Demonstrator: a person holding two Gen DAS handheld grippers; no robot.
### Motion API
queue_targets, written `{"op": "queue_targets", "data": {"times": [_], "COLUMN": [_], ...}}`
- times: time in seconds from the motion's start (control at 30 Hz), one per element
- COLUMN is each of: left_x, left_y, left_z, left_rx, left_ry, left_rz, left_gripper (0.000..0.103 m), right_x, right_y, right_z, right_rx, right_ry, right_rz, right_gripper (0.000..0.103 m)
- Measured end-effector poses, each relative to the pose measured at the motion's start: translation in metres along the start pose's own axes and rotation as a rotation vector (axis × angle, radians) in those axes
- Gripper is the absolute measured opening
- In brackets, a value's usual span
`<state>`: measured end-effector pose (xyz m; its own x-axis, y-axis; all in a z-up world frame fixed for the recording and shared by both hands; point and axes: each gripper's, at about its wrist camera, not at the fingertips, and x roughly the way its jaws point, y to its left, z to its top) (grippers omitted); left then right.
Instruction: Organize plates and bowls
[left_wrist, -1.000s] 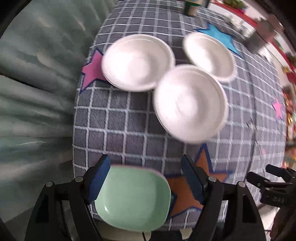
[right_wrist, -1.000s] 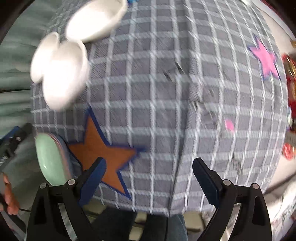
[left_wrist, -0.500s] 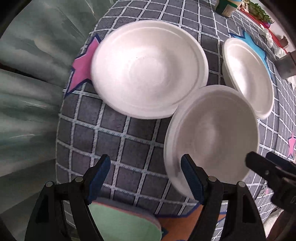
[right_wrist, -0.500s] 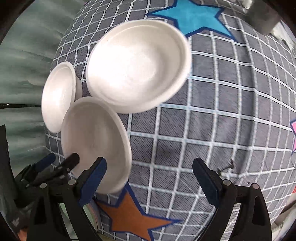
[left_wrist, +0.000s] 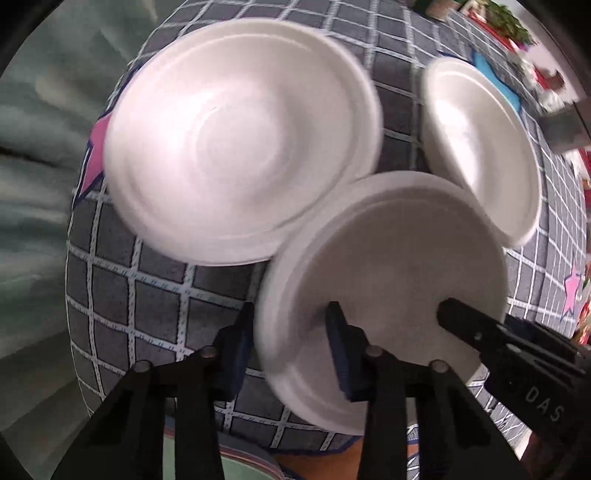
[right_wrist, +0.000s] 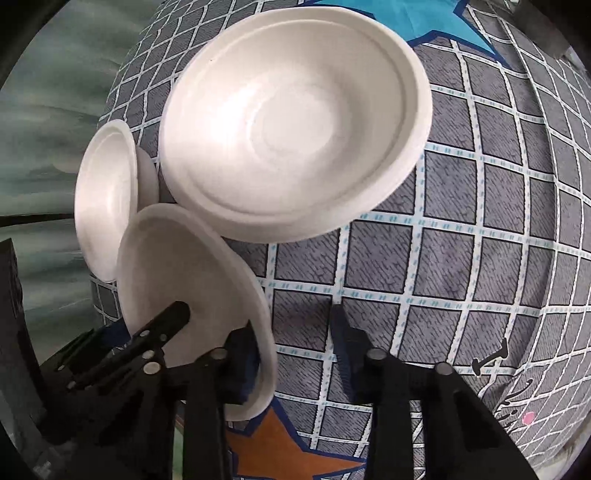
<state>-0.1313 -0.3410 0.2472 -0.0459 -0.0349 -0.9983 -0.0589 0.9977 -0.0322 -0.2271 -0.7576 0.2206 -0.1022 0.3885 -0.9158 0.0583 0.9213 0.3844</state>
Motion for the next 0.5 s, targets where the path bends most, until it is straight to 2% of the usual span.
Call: {"op": "queue_targets", "data": {"times": [0.07,0.2,0.3,0.5], "left_x": [-0.001,0.002,0.001,-0.005], "left_y": [-0.012,-0.042,-0.069,-0.116], "left_z": [0.001,-0.008,-0.02,-0.052], "left_rx": [0.03,0.067,0.118,0.202], "left_ry": [-0.012,0.005,0.003,-0.001], "left_rz": [0.019,0.014,0.033,0.013], "left_gripper": [0.037,0.037,0.037,0.037], "right_x": [0.001,-0.003,-0.009,-0.027], "right_y": [-0.002,-0.011,-0.018,-0.05], "right_z": [0.003,-0.001,-0.01,-0.04], "right_rx": [0.005,0.002,-0.017,-0.005], "right_ry": [0.012,0.023,0.019,0.018], "right_rz": [0.044,0.068,0.013,-0.015], "right_gripper": [0.021,0.021,0.021,0.021]}}
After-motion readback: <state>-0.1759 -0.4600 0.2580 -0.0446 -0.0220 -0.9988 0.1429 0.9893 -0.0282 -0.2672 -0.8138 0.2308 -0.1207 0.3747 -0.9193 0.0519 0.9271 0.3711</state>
